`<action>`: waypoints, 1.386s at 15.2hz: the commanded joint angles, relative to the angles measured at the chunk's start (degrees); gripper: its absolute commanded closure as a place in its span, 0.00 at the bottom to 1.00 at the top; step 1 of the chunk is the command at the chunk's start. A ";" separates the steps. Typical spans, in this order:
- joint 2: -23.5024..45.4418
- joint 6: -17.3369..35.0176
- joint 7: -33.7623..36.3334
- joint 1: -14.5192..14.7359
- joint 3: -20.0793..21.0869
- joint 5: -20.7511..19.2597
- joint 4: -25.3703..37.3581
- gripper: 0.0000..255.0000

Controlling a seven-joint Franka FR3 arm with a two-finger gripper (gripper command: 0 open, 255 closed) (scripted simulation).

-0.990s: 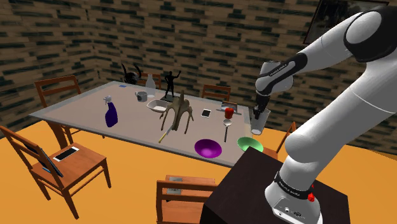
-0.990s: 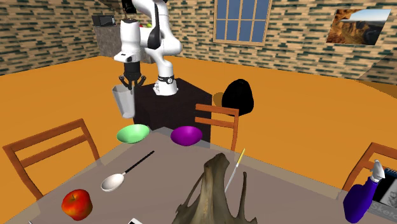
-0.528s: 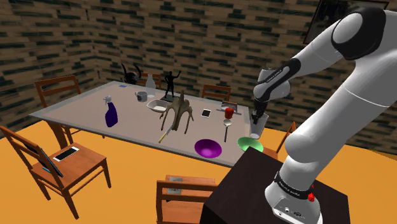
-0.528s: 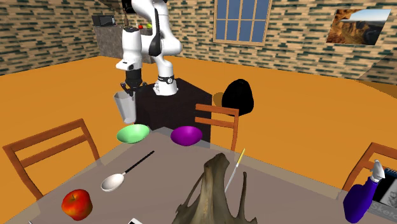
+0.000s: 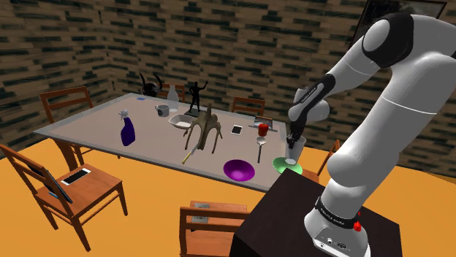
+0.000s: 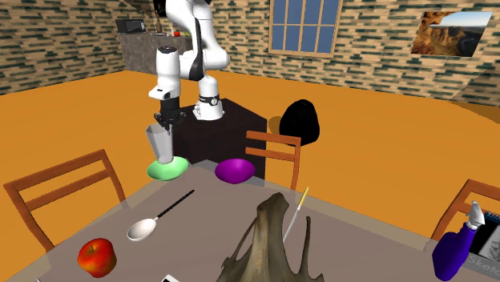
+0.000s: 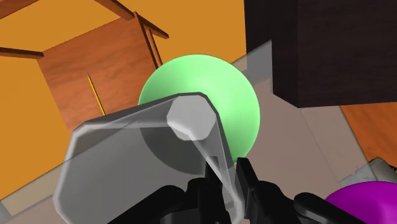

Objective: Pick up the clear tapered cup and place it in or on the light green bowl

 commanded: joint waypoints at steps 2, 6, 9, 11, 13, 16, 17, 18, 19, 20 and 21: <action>2.96 3.17 -0.46 0.18 -0.16 1.00 -0.22 1.00; 6.61 6.77 -1.37 0.28 -0.03 2.73 -0.31 1.00; 6.61 6.77 -1.37 0.26 -0.01 2.73 -0.31 1.00; 6.61 6.77 -1.37 0.26 -0.01 2.73 -0.31 1.00; 6.61 6.77 -1.37 0.26 -0.01 2.73 -0.31 1.00; 6.62 6.78 -1.37 0.26 -0.01 2.74 -0.30 0.00; 6.61 6.77 -1.37 0.26 -0.01 2.74 -0.30 0.00; 6.61 6.78 -1.37 0.26 -0.01 2.74 -0.30 0.00; 6.61 6.78 -1.37 0.26 -0.01 2.74 -0.30 0.00; 3.89 4.22 -0.35 0.44 -0.20 1.26 -0.41 0.00; 1.23 1.64 0.46 0.53 -0.20 0.11 -0.43 0.00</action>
